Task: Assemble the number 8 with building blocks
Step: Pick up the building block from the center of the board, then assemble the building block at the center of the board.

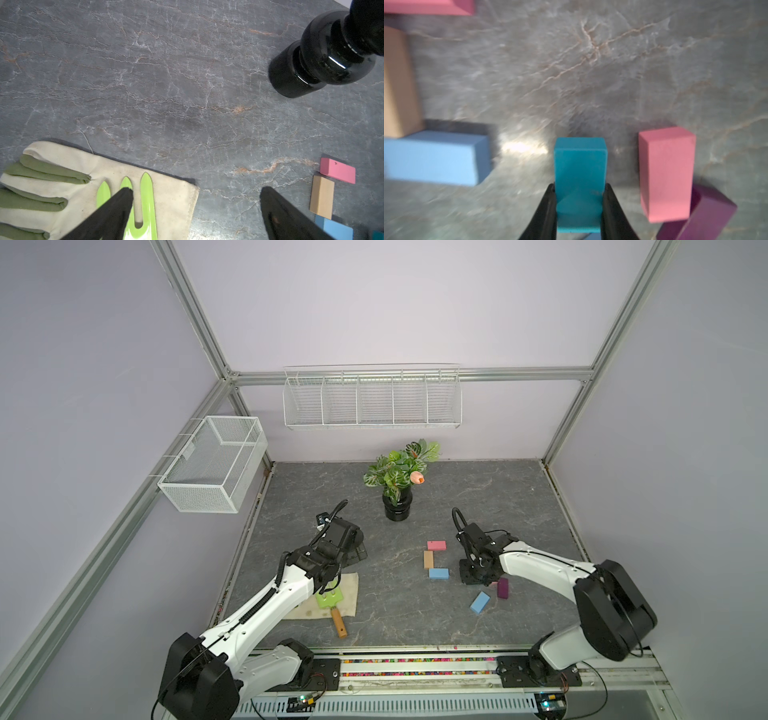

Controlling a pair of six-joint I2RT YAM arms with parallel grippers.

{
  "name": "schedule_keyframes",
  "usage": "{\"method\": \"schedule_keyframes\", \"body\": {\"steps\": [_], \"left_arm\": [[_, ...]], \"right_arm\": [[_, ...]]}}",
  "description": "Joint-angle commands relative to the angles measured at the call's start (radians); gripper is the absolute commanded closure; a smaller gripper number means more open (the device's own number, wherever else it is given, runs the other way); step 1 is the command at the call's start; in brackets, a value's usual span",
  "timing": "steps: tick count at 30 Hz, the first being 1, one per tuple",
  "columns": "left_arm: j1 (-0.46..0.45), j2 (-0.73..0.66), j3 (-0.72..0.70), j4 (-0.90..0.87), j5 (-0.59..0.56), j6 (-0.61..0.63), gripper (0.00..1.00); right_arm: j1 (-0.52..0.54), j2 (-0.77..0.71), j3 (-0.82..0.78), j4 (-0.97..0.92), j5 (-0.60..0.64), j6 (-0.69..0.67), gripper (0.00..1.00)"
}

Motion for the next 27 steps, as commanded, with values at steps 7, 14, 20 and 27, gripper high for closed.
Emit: {"method": "schedule_keyframes", "body": {"steps": [7, 14, 20, 27], "left_arm": [[-0.004, 0.020, 0.007, 0.013, -0.002, -0.033, 0.01], [-0.004, 0.023, 0.004, 0.014, 0.020, -0.034, 0.00], [-0.005, 0.008, -0.002, -0.011, 0.027, -0.049, 0.00], [-0.006, 0.010, -0.003, -0.016, 0.040, -0.051, 0.00]], "right_arm": [[0.262, -0.128, 0.020, -0.048, 0.091, 0.440, 0.93], [0.420, 0.054, 0.147, -0.039, 0.173, 0.559, 0.93], [0.422, 0.152, 0.132, 0.044, 0.100, 0.624, 0.93], [0.422, 0.204, 0.136, 0.066, 0.063, 0.622, 0.93]]}}
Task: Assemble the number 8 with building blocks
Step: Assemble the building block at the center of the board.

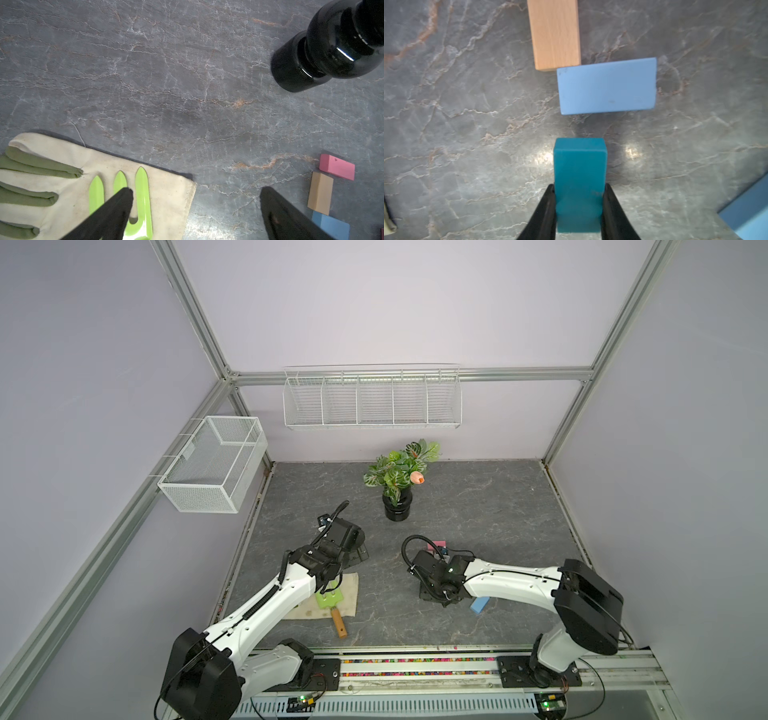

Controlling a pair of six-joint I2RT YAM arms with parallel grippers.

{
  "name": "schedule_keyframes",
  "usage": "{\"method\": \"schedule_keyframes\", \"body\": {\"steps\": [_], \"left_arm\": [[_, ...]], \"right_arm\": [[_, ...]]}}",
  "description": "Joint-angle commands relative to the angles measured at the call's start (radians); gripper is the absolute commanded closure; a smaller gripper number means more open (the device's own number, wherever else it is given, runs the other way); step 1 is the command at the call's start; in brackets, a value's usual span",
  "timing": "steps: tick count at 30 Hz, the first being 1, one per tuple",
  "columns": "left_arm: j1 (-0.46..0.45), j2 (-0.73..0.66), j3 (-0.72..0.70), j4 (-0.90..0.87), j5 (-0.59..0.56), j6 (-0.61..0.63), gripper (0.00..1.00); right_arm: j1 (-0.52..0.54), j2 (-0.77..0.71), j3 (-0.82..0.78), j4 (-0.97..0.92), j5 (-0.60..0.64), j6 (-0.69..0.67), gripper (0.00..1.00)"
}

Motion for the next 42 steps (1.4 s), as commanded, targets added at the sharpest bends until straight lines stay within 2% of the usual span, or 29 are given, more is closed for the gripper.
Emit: {"method": "schedule_keyframes", "body": {"steps": [1, 20, 26, 34, 42], "left_arm": [[-0.007, -0.010, -0.002, -0.008, 0.006, -0.021, 0.01], [-0.010, -0.003, -0.022, 0.019, 0.002, -0.010, 0.00], [-0.010, -0.002, -0.030, 0.028, 0.002, -0.011, 0.00], [-0.010, 0.002, -0.034, 0.038, 0.003, -0.012, 0.01], [-0.010, 0.007, -0.038, 0.044, 0.001, -0.012, 0.00]], "right_arm": [[0.000, 0.034, 0.003, 0.011, -0.021, 0.031, 0.93], [-0.002, 0.128, 0.058, -0.002, -0.068, 0.007, 0.93], [-0.009, 0.159, 0.079, -0.020, -0.076, -0.012, 0.87], [-0.022, 0.178, 0.084, -0.035, -0.075, -0.031, 0.92], [-0.036, 0.181, 0.082, -0.034, -0.073, -0.050, 0.92]]}}
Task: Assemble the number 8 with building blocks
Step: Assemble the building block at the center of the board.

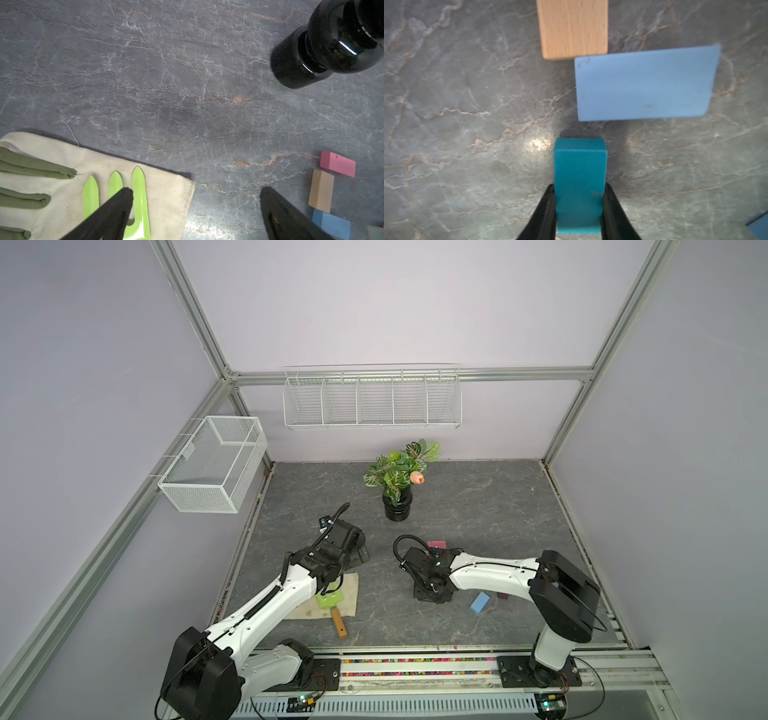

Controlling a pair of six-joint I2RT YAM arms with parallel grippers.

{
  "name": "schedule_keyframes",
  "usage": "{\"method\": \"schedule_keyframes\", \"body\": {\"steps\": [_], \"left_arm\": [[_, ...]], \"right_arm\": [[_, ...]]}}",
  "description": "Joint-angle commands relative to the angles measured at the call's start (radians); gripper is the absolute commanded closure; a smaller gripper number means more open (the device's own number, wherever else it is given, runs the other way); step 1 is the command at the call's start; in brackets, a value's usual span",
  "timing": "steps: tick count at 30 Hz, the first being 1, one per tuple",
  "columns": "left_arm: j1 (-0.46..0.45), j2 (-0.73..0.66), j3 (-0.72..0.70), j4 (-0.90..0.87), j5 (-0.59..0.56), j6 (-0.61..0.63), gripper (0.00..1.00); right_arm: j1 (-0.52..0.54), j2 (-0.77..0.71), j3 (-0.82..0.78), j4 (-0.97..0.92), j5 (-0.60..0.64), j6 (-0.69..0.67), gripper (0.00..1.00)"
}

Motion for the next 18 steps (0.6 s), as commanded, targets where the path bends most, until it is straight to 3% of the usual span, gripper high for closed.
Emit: {"method": "schedule_keyframes", "body": {"steps": [1, 7, 18], "left_arm": [[-0.005, 0.009, -0.012, 0.014, -0.005, -0.012, 0.00], [-0.005, 0.021, -0.011, 0.023, -0.001, -0.012, 0.00], [-0.005, 0.031, -0.014, 0.031, 0.001, -0.012, 0.00]], "right_arm": [[-0.019, 0.061, -0.010, 0.019, -0.001, -0.014, 0.92], [-0.022, 0.077, 0.005, 0.002, 0.005, -0.026, 0.89], [-0.028, 0.081, 0.012, -0.013, 0.034, -0.038, 0.93]]}}
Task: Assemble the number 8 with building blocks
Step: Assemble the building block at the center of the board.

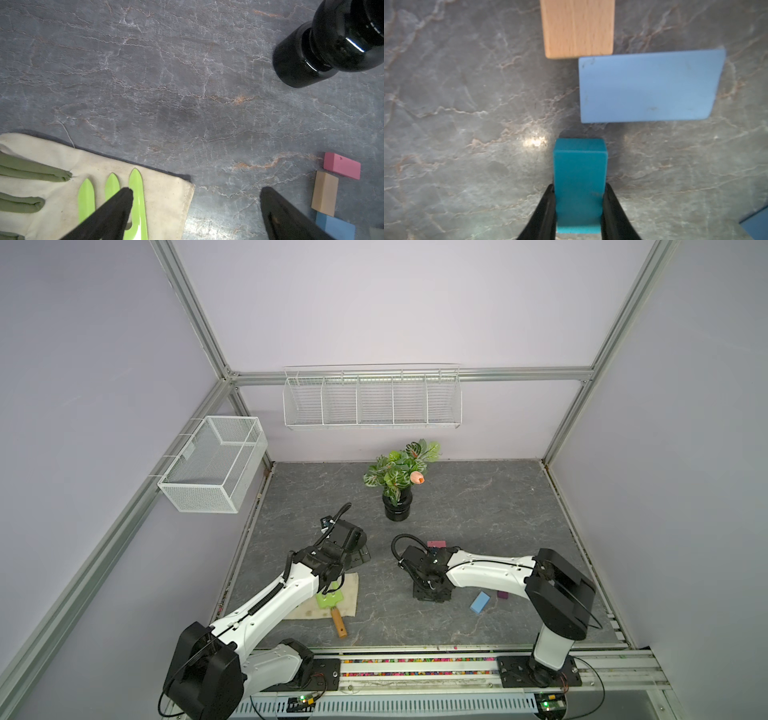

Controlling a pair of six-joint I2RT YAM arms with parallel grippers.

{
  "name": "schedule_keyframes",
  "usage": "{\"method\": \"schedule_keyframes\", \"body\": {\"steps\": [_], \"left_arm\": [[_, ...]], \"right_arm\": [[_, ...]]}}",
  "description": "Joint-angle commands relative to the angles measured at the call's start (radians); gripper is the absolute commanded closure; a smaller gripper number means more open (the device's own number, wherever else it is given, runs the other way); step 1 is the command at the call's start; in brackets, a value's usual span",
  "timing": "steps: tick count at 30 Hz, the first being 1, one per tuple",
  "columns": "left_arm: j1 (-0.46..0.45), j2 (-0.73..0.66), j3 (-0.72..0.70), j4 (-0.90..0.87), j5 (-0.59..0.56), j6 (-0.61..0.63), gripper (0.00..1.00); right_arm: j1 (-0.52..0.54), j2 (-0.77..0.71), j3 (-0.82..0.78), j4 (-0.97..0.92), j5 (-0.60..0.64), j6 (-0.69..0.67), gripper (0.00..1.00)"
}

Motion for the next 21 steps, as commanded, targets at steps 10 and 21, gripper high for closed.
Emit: {"method": "schedule_keyframes", "body": {"steps": [10, 21], "left_arm": [[-0.005, 0.016, -0.011, 0.020, 0.003, -0.011, 0.00], [-0.006, 0.024, -0.012, 0.025, 0.004, -0.012, 0.00]], "right_arm": [[-0.030, 0.040, -0.015, -0.004, 0.080, -0.027, 0.93], [-0.033, 0.085, 0.002, 0.006, 0.058, -0.041, 0.93]]}}
